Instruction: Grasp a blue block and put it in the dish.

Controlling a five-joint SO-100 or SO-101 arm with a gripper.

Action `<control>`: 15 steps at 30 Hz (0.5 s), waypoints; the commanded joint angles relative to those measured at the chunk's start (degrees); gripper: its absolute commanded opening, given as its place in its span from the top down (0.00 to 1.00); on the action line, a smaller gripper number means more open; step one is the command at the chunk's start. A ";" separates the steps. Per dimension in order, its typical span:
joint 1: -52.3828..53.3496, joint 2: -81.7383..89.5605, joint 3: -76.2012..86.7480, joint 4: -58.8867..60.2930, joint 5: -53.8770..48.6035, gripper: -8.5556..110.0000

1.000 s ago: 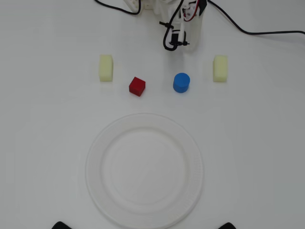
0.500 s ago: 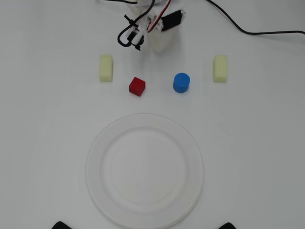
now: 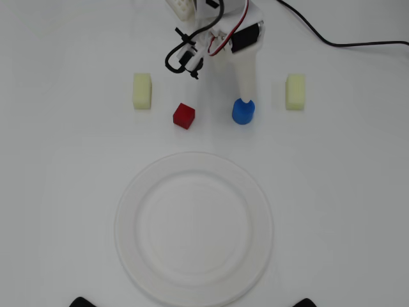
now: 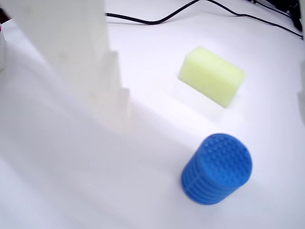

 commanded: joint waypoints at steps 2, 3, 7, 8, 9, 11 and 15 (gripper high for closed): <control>-4.22 -1.58 -3.69 -0.79 1.23 0.63; -5.27 -3.25 -3.78 -1.67 1.58 0.63; -8.17 -11.95 -5.89 -4.13 2.99 0.63; -8.61 -14.15 -6.42 -4.83 3.08 0.63; -8.70 -16.26 -6.94 -5.62 3.08 0.63; -8.35 -20.39 -8.70 -6.50 2.99 0.63; -6.86 -25.49 -10.90 -7.47 1.93 0.63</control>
